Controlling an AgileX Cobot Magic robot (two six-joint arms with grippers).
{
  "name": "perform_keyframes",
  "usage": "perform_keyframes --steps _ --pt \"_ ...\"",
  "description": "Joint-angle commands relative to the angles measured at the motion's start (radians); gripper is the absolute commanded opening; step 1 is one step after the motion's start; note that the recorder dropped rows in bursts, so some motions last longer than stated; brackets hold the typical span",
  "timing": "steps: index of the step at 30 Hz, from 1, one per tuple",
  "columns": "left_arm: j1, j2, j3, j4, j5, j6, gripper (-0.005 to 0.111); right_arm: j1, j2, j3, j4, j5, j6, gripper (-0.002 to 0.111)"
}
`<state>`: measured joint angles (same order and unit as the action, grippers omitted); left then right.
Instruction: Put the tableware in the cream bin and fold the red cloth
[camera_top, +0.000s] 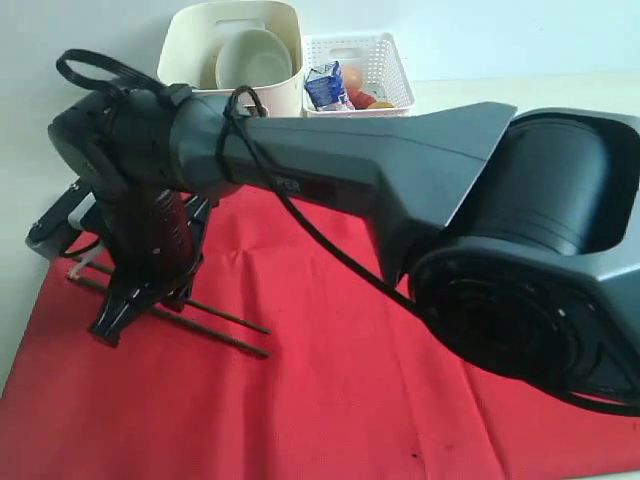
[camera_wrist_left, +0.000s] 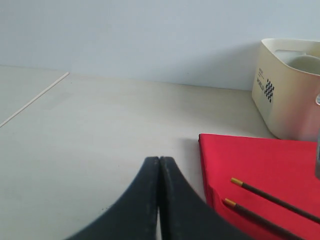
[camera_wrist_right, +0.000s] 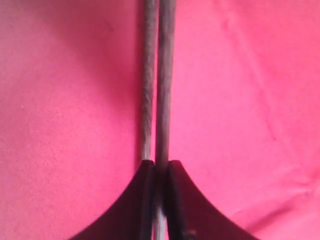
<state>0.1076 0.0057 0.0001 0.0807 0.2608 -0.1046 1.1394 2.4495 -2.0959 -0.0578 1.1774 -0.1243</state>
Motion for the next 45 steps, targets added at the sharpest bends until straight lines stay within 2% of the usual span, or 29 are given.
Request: perform_keyframes --steps 1,6,10,19,30,43,45 --pt "-0.007 -0.002 0.000 -0.007 -0.005 -0.001 0.001 -0.020 -0.022 0.004 0.004 0.008 -0.012 0.000" --pt "-0.007 -0.002 0.000 -0.007 -0.005 -0.001 0.001 -0.036 -0.054 0.004 -0.004 0.007 -0.014 0.000" --pt "-0.007 -0.002 0.000 -0.007 -0.005 -0.001 0.001 -0.087 -0.115 0.004 -0.001 -0.060 -0.006 0.000" --pt "-0.007 -0.002 0.000 -0.007 -0.005 -0.001 0.001 -0.238 -0.216 0.004 0.009 -0.482 0.176 0.000" --pt "-0.007 -0.002 0.000 -0.007 -0.005 -0.001 0.001 -0.378 -0.152 0.004 0.047 -0.891 0.266 0.000" --pt "-0.007 -0.002 0.000 -0.007 -0.005 -0.001 0.001 -0.415 -0.096 0.004 0.081 -1.010 0.283 0.000" --pt "-0.007 -0.002 0.000 -0.007 -0.005 -0.001 0.001 -0.415 -0.071 0.004 0.076 -1.052 0.282 0.004"
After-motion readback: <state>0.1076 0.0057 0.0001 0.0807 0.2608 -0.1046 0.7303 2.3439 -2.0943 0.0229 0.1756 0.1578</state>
